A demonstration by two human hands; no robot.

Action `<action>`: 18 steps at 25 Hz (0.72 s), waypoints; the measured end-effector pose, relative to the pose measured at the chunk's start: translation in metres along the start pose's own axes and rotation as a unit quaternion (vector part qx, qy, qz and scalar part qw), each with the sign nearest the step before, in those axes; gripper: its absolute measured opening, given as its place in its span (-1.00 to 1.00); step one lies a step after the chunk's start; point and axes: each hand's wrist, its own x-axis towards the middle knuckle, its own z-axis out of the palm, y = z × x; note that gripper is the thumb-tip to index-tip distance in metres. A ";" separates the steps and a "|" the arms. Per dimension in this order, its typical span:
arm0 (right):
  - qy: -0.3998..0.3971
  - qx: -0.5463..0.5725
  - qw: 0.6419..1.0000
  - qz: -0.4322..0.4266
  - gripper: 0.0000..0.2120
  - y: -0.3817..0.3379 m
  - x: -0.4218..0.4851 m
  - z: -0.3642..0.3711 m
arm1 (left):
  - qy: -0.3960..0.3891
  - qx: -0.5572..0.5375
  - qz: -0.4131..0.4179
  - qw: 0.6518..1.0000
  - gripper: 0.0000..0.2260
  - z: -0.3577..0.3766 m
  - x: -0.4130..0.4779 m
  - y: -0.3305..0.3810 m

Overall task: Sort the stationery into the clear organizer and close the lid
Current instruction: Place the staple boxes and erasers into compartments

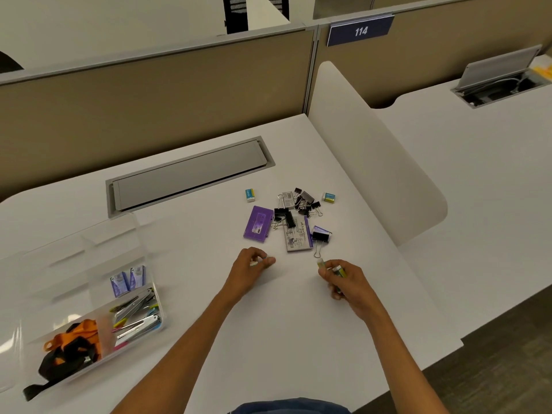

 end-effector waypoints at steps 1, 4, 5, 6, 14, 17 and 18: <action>-0.033 0.058 0.998 0.013 -0.62 -0.003 -0.001 0.008 | -0.009 -0.114 -0.032 0.993 -0.64 -0.002 -0.005 0.003; -0.087 0.187 0.978 0.014 -0.61 -0.013 -0.002 0.043 | -0.012 -0.414 -0.122 0.902 -0.59 0.001 -0.014 0.014; -0.089 0.234 0.968 0.010 -0.64 -0.016 -0.002 0.058 | 0.003 -0.482 -0.128 0.867 -0.62 0.005 -0.016 0.017; -0.088 0.284 0.955 0.009 -0.67 -0.018 -0.001 0.073 | 0.020 -0.543 -0.127 0.830 -0.65 0.008 -0.018 0.021; -0.093 0.407 0.909 0.006 -0.69 -0.040 -0.007 0.167 | 0.091 -0.701 -0.041 0.706 -0.70 -0.013 -0.034 0.041; -0.099 0.443 0.891 0.025 -0.66 -0.049 -0.010 0.197 | 0.114 -0.729 -0.025 0.674 -0.58 -0.036 -0.039 0.037; -0.101 0.446 0.889 0.029 -0.66 -0.052 -0.011 0.208 | 0.118 -0.730 -0.016 0.673 -0.56 -0.045 -0.041 0.035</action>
